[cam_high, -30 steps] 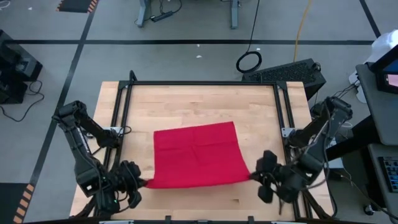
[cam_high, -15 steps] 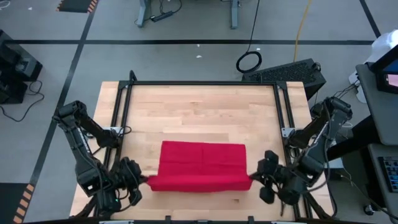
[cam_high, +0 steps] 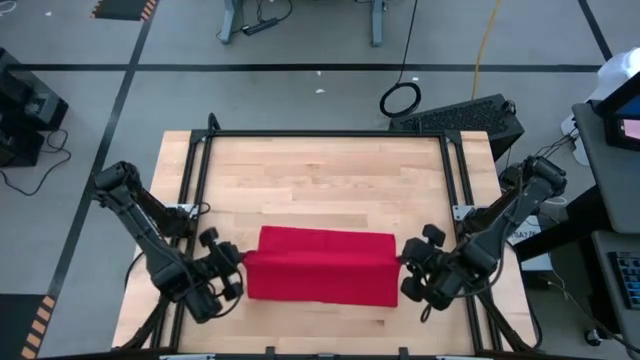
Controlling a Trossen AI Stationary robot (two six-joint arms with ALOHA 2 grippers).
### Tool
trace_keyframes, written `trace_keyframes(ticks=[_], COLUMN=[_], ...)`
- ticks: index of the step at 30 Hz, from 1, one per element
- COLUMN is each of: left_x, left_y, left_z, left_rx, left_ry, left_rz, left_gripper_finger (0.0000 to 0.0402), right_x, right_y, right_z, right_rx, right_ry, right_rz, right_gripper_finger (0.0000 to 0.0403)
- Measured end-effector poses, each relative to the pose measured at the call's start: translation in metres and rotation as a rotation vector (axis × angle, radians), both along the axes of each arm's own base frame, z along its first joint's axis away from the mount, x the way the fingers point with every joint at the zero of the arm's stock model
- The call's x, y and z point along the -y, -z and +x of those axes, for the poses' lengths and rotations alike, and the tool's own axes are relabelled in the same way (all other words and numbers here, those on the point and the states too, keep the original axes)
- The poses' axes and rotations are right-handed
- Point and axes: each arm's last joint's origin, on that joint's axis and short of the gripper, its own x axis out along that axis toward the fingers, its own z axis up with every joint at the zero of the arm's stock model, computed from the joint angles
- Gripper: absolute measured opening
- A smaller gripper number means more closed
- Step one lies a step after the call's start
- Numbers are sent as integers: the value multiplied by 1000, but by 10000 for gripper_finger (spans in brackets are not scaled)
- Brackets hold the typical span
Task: Roll towel
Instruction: Roll the red towel
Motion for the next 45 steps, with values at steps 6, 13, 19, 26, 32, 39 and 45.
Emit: trace_keyframes(ticks=[6, 13, 19, 26, 32, 39, 45], left_x=[-9, -14, -20, -20, -20, -18, -16], left_y=[5, 14, 14, 15, 15, 25, 43], left_z=[8, 18, 19, 19, 19, 25, 31], left_rx=[-28, -15, -36, -45, -55, -117, -182], left_ry=[24, 23, 5, 2, 7, 54, 40], left_rz=[58, 45, 72, 68, 75, 126, 162], left_gripper_finger=[8, 8, 8, 8, 8, 8, 8], right_x=[8, 15, 23, 30, 35, 42, 47], right_y=[17, 37, 49, 55, 65, 71, 81], right_z=[-1, -1, -1, 4, 6, 7, 7], right_rx=[-26, -42, -60, -71, -64, -88, -91], right_ry=[63, 82, 100, 83, 77, 74, 73], right_rz=[-9, -24, -50, -76, -75, -102, -107], right_gripper_finger=[0, 0, 0, 0, 0, 0, 0])
